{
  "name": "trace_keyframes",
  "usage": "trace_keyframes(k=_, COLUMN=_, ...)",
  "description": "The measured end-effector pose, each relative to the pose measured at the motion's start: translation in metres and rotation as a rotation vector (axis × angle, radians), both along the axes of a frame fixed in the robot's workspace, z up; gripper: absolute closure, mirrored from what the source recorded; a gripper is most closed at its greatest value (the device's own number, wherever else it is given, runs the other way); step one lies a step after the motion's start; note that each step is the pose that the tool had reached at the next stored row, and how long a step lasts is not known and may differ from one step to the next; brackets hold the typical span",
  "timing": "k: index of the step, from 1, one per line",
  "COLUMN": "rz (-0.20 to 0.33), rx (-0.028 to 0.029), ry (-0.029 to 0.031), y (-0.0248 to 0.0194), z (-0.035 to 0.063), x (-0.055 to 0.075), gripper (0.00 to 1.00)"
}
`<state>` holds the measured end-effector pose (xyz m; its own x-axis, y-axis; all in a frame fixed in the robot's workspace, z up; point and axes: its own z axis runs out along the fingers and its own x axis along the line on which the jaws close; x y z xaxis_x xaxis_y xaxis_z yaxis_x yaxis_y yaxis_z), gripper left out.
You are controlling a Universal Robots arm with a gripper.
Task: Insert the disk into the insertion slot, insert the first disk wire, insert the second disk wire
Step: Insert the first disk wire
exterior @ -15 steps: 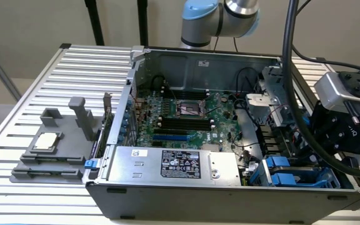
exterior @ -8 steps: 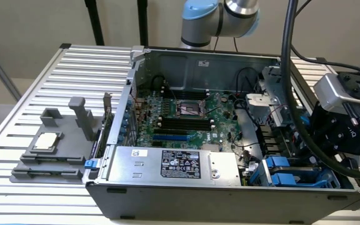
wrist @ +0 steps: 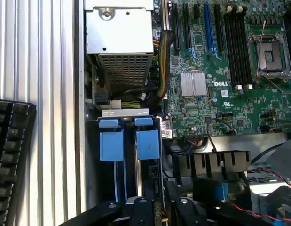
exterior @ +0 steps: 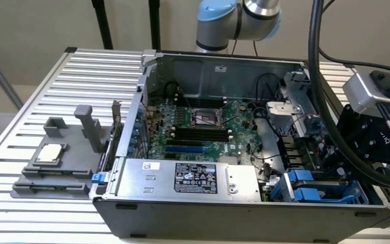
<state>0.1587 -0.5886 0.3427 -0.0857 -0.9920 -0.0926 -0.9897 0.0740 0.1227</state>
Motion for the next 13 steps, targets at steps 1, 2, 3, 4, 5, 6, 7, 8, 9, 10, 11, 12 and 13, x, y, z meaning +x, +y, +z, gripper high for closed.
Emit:
trace_keyframes(k=1, rz=0.0, rx=0.0, ry=0.0, y=-0.0007, z=0.0008, x=-0.0029, gripper=0.75)
trace_keyframes(k=2, rz=0.0, rx=0.0, ry=0.0, y=-0.0014, z=0.0015, x=-0.0061, gripper=0.75)
trace_keyframes(k=3, rz=0.0, rx=0.0002, ry=-0.0001, y=-0.0019, z=0.0019, x=-0.0093, gripper=0.75)
trace_keyframes(k=4, rz=0.0, rx=0.0002, ry=-0.0001, y=-0.002, z=0.002, x=-0.0109, gripper=0.75)
trace_keyframes(k=5, rz=0.0, rx=0.0003, ry=0.0, y=-0.0021, z=0.002, x=-0.0109, gripper=0.75)
trace_keyframes(k=6, rz=0.0, rx=0.0011, ry=0.0, y=-0.0021, z=0.0022, x=-0.0109, gripper=0.75)
trace_keyframes(k=7, rz=-0.001, rx=0.0023, ry=0.0001, y=-0.0021, z=0.0022, x=-0.0109, gripper=0.75)
trace_keyframes(k=8, rz=-0.001, rx=0.0036, ry=0.0, y=-0.0021, z=0.0021, x=-0.0109, gripper=0.75)
trace_keyframes(k=9, rz=-0.002, rx=0.0047, ry=0.0, y=-0.0021, z=0.0022, x=-0.0109, gripper=0.75)
trace_keyframes(k=10, rz=-0.002, rx=0.0061, ry=0.0, y=-0.0021, z=0.0021, x=-0.0109, gripper=0.75)
trace_keyframes(k=11, rz=-0.003, rx=0.0073, ry=0.0, y=-0.0021, z=0.0021, x=-0.0109, gripper=0.75)
trace_keyframes(k=12, rz=-0.003, rx=0.0084, ry=0.0, y=-0.0021, z=0.0022, x=-0.0109, gripper=0.75)
trace_keyframes(k=13, rz=-0.003, rx=0.0097, ry=0.0, y=-0.0021, z=0.0021, x=-0.0109, gripper=0.75)
